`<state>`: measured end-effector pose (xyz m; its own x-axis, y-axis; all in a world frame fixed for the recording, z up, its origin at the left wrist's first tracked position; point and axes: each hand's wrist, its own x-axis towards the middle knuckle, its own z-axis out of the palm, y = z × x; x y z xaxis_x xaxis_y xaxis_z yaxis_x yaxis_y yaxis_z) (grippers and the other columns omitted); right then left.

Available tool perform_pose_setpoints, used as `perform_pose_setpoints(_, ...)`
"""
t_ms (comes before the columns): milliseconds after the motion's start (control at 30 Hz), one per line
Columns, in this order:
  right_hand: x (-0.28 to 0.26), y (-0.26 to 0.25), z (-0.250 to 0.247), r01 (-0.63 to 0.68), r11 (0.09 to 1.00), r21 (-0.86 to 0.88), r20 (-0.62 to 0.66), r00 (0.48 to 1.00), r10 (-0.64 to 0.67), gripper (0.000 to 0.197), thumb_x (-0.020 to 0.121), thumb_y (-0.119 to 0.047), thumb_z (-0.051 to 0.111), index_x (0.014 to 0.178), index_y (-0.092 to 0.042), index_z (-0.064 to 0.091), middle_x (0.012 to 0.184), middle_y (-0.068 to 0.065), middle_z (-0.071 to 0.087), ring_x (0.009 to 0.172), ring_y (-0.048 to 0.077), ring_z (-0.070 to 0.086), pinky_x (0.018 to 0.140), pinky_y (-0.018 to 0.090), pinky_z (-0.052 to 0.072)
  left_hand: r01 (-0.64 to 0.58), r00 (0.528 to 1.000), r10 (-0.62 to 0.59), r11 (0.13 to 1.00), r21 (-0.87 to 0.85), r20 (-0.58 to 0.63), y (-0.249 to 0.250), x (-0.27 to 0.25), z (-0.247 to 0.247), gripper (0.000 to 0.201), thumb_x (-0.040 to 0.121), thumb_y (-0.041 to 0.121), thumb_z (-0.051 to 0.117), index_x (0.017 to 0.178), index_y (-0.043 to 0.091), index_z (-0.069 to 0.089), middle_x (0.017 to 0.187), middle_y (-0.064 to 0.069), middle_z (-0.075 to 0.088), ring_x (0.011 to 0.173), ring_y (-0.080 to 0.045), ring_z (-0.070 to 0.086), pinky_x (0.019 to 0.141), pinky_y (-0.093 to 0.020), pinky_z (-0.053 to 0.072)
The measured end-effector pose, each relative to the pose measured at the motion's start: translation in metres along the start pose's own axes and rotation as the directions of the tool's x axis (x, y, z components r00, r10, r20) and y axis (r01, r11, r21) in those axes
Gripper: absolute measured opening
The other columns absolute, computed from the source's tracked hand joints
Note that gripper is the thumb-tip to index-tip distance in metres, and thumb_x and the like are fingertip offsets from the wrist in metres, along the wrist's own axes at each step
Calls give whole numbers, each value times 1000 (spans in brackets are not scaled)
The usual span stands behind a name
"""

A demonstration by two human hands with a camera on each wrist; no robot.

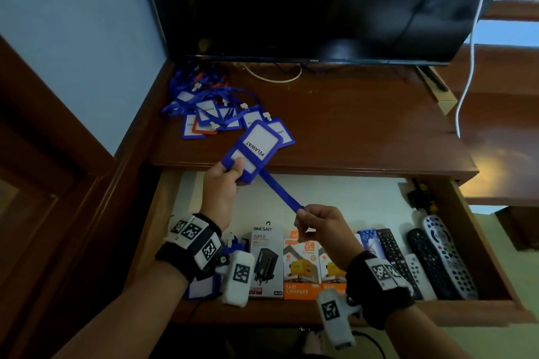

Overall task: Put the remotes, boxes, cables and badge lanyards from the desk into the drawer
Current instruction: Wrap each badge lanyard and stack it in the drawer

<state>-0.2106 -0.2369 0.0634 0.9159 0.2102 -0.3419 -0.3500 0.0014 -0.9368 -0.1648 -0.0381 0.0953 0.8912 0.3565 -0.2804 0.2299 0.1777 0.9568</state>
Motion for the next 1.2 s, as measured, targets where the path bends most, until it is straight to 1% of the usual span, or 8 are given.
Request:
perform_pose_setpoints(200, -4, -22, 4, 99, 987, -125, 125, 989, -83, 25, 93, -8, 53, 70, -4, 62, 81, 1, 59, 71, 12, 53, 67, 25, 45, -53, 998, 55, 976, 211, -1, -10, 8, -10, 16, 94, 30, 57, 108, 22, 60, 104, 2, 65, 92, -12, 61, 70, -22, 48)
perform_pose_setpoints(267, -5, -32, 7, 136, 983, -121, 137, 983, -119, 27, 93, -7, 53, 69, -2, 64, 90, 4, 58, 70, 12, 52, 65, 23, 43, -148, 989, 134, 915, 375, 65, -15, 10, -13, 12, 93, 29, 58, 102, 21, 61, 101, 1, 67, 94, -16, 64, 74, -28, 49)
perform_pose_setpoints(367, -5, -47, 11, 127, 992, -29, 123, 985, -122, 29, 96, -12, 50, 73, 0, 62, 70, 14, 52, 55, 16, 39, 51, 24, 30, -241, 961, 100, 756, 609, 257, -18, 8, -15, 15, 92, 29, 61, 99, 16, 64, 94, -3, 69, 88, -19, 65, 80, -36, 52)
perform_pose_setpoints(500, 0, -54, 14, 37, 999, -9, 52, 998, -36, 32, 99, -19, 46, 76, -2, 61, 52, 5, 46, 43, 12, 32, 40, 19, 26, -398, 863, -88, 489, 776, 498, -14, -8, -19, 18, 91, 35, 60, 89, 17, 61, 82, -2, 66, 74, -16, 62, 69, -32, 49)
perform_pose_setpoints(600, 2, -52, 17, -20, 1000, -21, -25, 1000, 19, 34, 99, -19, 48, 72, -2, 61, 50, 6, 43, 39, 11, 31, 38, 19, 25, -490, 773, -195, 421, 763, 604, -6, -19, -22, 15, 90, 33, 62, 84, 19, 61, 83, 1, 65, 75, -15, 61, 68, -31, 47)
perform_pose_setpoints(867, 6, -42, 11, -161, 977, -142, 5, 987, 163, 33, 92, -18, 60, 61, -5, 57, 47, 3, 39, 42, 14, 28, 43, 26, 21, -451, 579, -328, 634, 628, 746, 2, -25, -37, 7, 85, 15, 69, 84, 21, 68, 85, 5, 70, 84, -12, 67, 80, -30, 53)
perform_pose_setpoints(1033, 6, -28, 12, -111, 992, -63, 92, 989, 117, 24, 90, -11, 61, 66, -7, 59, 59, 4, 58, 54, 17, 58, 52, 23, 45, -189, 636, -141, 925, 330, 759, -4, -20, -41, 13, 86, 1, 62, 94, 10, 67, 90, 7, 71, 93, -13, 68, 81, -27, 52)
perform_pose_setpoints(1200, 8, -10, 12, -95, 974, 204, 127, 989, 70, 32, 78, -21, 67, 85, 8, 55, 70, 19, 47, 55, 23, 46, 46, 26, 38, -87, 708, 30, 995, 45, 705, -17, -29, -21, 30, 71, 25, 71, 95, 7, 70, 109, 10, 60, 108, -16, 59, 90, -34, 53)
